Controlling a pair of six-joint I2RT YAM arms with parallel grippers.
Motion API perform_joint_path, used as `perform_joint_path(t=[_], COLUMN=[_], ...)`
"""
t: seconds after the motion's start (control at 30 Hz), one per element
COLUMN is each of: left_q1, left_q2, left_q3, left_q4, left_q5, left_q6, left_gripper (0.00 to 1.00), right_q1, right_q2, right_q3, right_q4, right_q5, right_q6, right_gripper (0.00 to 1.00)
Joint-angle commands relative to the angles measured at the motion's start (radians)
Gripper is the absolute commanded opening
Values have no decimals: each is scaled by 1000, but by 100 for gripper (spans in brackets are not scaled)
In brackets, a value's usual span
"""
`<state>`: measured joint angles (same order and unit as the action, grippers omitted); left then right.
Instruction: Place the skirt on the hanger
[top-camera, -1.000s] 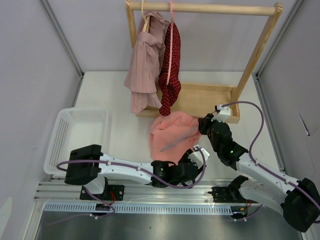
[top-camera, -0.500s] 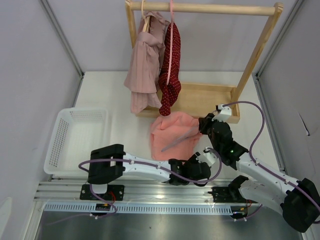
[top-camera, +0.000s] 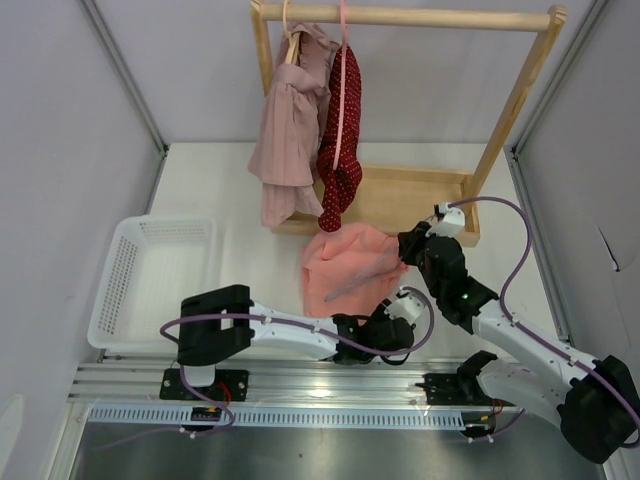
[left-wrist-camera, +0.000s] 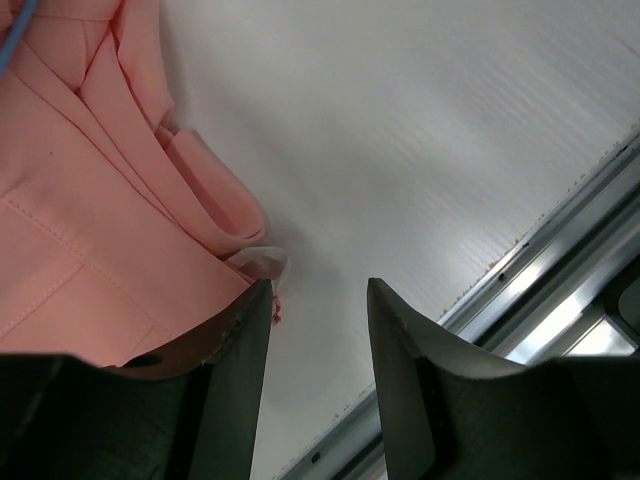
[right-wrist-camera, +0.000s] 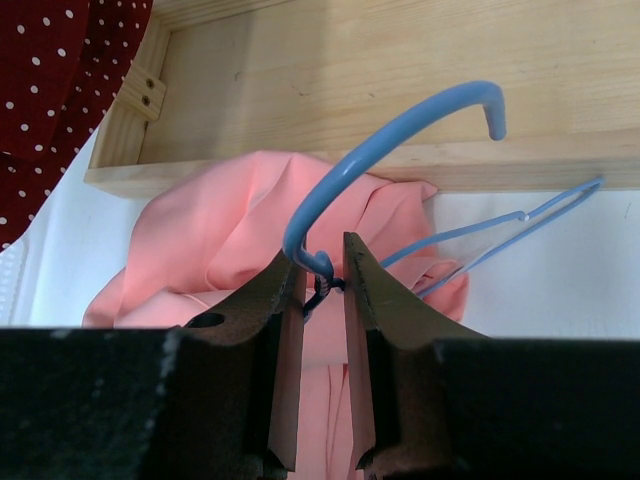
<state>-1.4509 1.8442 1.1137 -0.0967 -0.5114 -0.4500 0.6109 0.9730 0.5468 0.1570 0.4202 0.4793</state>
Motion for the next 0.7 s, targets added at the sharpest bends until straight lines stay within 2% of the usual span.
perform_joint_path(t=[0.0, 0.3, 0.67], left_q1=[9, 43, 70], left_q2=[-5, 29, 59], left_q3=[-6, -15, -28], left_q4=[69, 91, 91], left_q5=[-33, 20, 19], left_q6=[-36, -62, -99], left_gripper=[48, 43, 40], right_q1=[-17, -46, -51], right_q2=[15, 41, 64], right_q3=[28, 53, 56], right_q4=[-56, -79, -70], right_q5=[11, -41, -58], right_q6=[16, 35, 42], right_gripper=[0, 0, 0])
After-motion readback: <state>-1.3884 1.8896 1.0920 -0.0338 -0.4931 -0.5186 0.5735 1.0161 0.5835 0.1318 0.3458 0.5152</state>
